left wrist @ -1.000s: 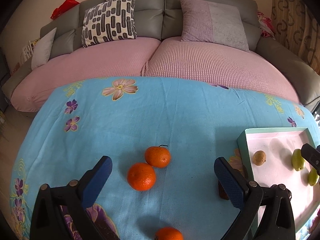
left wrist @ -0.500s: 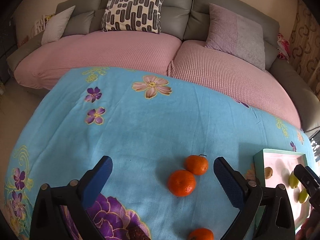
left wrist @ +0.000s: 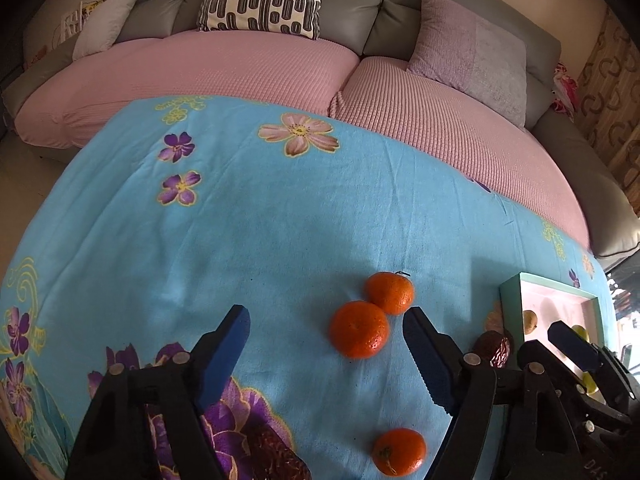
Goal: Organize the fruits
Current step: 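Move the left tool to a tangerine while the right tool moves to a dark date, then close the left tool on the tangerine while the right tool grasps the date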
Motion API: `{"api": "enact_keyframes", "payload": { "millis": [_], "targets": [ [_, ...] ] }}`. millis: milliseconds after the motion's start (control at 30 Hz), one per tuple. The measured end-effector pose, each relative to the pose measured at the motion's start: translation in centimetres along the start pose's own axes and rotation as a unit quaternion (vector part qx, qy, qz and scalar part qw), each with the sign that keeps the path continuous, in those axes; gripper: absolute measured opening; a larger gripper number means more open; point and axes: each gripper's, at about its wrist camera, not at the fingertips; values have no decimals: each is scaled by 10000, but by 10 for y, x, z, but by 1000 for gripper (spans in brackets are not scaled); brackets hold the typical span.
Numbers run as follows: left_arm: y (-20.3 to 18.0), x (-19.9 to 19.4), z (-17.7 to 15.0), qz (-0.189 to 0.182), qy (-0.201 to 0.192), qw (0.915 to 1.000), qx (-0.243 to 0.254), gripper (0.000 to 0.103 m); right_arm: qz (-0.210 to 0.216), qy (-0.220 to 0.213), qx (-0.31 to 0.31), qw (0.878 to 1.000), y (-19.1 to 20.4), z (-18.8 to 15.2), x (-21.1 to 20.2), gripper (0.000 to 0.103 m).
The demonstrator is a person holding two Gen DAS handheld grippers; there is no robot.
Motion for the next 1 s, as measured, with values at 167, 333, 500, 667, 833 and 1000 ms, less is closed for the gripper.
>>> {"api": "enact_keyframes", "payload": {
  "millis": [167, 333, 500, 667, 833, 1000],
  "targets": [
    [3, 7, -4, -21, 127, 9999, -93, 79, -61, 468, -219, 9986, 15, -11, 22, 64],
    [3, 10, -3, -77, 179, 9997, -129, 77, -255, 753, -311, 9964, 16, -20, 39, 64],
    [-1, 17, -4, -178, 274, 9994, -102, 68, -326, 839, -250, 9956, 10, -24, 46, 52],
    [-7, 23, -7, -260, 366, 9990, -56, 60, -398, 795, -251, 9957, 11, -24, 46, 49],
    [-13, 29, -8, -235, 418, 9989, 1, 51, -591, 777, -309, 9947, 10, -24, 46, 34],
    [-19, 33, -10, -222, 432, 9988, 83, 42, -623, 785, -365, 9943, 10, -23, 46, 32]
  ]
}}
Point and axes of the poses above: each gripper's, at about its wrist camera, not at the fingertips, and x roughly the way its jaws point, y to its left, z to its top, and after that the axes turned 2 degrees about -y, right-handed
